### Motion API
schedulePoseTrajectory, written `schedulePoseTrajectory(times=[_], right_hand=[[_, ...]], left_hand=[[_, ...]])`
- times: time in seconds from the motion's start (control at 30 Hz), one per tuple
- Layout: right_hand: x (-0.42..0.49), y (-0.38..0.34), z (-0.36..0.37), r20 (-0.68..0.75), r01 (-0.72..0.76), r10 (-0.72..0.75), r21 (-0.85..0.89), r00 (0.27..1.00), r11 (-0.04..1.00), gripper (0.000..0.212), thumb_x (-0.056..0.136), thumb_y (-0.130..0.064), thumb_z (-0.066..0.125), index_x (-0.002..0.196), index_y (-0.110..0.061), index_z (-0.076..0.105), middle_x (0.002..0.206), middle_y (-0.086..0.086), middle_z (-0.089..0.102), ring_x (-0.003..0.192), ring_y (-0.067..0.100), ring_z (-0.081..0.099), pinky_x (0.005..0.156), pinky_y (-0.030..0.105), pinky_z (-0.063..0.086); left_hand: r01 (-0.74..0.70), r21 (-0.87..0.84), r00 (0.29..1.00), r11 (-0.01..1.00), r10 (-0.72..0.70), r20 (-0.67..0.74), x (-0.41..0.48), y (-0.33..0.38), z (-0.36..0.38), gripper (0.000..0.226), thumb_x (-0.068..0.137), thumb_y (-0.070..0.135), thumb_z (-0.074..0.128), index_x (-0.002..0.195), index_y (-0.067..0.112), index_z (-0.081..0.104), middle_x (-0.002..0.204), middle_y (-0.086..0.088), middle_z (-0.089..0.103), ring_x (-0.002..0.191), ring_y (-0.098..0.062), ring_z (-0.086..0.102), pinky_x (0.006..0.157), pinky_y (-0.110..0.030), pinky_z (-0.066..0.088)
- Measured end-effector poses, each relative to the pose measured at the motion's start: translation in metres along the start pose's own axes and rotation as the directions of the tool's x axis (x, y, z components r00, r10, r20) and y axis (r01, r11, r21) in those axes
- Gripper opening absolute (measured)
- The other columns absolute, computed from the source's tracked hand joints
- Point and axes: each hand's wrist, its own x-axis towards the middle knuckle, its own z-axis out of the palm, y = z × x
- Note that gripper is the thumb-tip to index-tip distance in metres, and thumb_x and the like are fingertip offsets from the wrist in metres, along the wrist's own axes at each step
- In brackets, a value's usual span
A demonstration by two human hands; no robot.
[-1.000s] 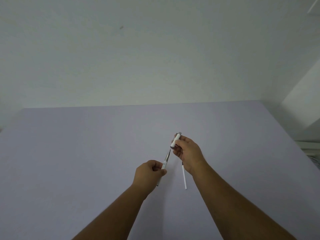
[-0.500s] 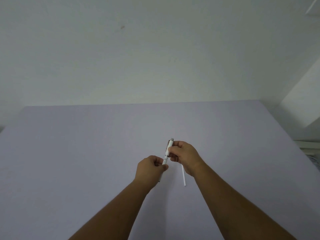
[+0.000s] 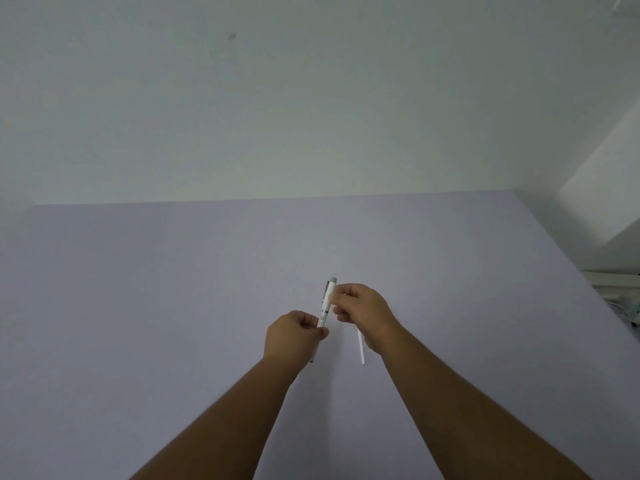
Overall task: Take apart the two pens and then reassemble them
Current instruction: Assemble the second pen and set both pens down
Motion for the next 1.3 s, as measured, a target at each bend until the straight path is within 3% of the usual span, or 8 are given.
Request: schedulePoseTrajectory(times=[0.13,0.27,0.4,0.53,0.77,1.0,1.13,1.3], right_hand=[[0.009,0.009,-0.013,-0.239,-0.054,-0.024,-0.313,0.971,0.948,0.018,0.089,-0.024,0.05,0.087,-0.012,0.064,0.087,0.007,0.067,0.08,0.023,0.061,0.077,0.034,0.051],[0.008,0.029,-0.019,-0.228,-0.103,-0.028,-0.54,0.973,0.836,0.014,0.085,-0.014,0.051,0.092,-0.011,0.063,0.095,0.009,0.067,0.093,0.026,0.061,0.07,0.023,0.038],[0.006,0.053,-0.019,-0.213,-0.135,0.015,-0.563,0.977,0.815,0.015,0.078,-0.009,0.056,0.092,-0.012,0.06,0.096,0.009,0.066,0.078,0.021,0.056,0.064,0.023,0.041],[0.004,0.069,-0.012,-0.209,-0.14,0.018,-0.587,0.978,0.797,0.02,0.079,-0.006,0.055,0.099,-0.01,0.059,0.1,0.013,0.066,0.089,0.03,0.064,0.075,0.036,0.056],[0.007,0.076,-0.003,-0.178,-0.132,0.03,-0.594,0.984,0.794,0.021,0.081,-0.006,0.054,0.101,-0.012,0.057,0.103,0.009,0.064,0.09,0.025,0.061,0.069,0.028,0.048],[0.008,0.081,0.007,-0.139,-0.11,0.033,-0.597,0.99,0.795,0.024,0.082,-0.008,0.056,0.105,-0.012,0.056,0.106,0.008,0.063,0.092,0.024,0.061,0.072,0.029,0.049],[0.006,0.084,0.009,-0.13,-0.105,0.032,-0.604,0.991,0.79,0.024,0.082,-0.009,0.056,0.106,-0.012,0.056,0.106,0.009,0.064,0.092,0.025,0.061,0.076,0.032,0.051],[0.006,0.085,0.012,-0.119,-0.091,0.025,-0.595,0.993,0.798,0.025,0.082,-0.01,0.056,0.106,-0.011,0.057,0.106,0.01,0.064,0.093,0.025,0.061,0.076,0.033,0.051]], left_hand=[[0.042,-0.043,0.999,0.998,-0.042,0.017,0.011,-0.005,0.005,0.011,0.075,0.019,0.074,0.079,0.02,0.064,0.075,0.002,0.064,0.064,-0.013,0.058,0.051,-0.021,0.048],[0.076,-0.031,0.997,0.997,-0.076,0.005,0.021,-0.016,0.016,0.012,0.076,0.022,0.074,0.083,0.017,0.065,0.083,-0.003,0.067,0.07,-0.017,0.06,0.061,-0.027,0.052],[0.086,0.008,0.996,0.996,-0.086,0.01,0.027,-0.027,0.031,0.015,0.075,0.026,0.075,0.083,0.019,0.065,0.081,0.0,0.067,0.072,-0.016,0.062,0.065,-0.028,0.053],[0.114,0.05,0.993,0.992,-0.115,0.017,0.027,-0.037,0.044,0.016,0.075,0.029,0.076,0.083,0.021,0.064,0.075,0.006,0.062,0.068,-0.011,0.059,0.062,-0.024,0.048],[0.138,0.051,0.99,0.989,-0.14,0.019,0.028,-0.042,0.053,0.015,0.077,0.025,0.074,0.084,0.019,0.062,0.072,0.009,0.059,0.06,-0.003,0.053,0.029,-0.008,0.036],[0.146,0.077,0.989,0.986,-0.146,-0.007,0.029,-0.047,0.059,0.015,0.079,0.025,0.073,0.085,0.021,0.06,0.071,0.012,0.057,0.058,-0.001,0.054,0.03,-0.007,0.035],[0.17,0.078,0.985,0.982,-0.169,-0.015,0.029,-0.048,0.062,0.015,0.079,0.025,0.073,0.085,0.021,0.06,0.071,0.012,0.057,0.059,-0.001,0.054,0.041,-0.01,0.034],[0.168,0.08,0.986,0.983,-0.167,-0.019,0.029,-0.047,0.062,0.014,0.08,0.023,0.071,0.087,0.02,0.059,0.072,0.01,0.058,0.056,-0.001,0.053,0.032,-0.009,0.034]])
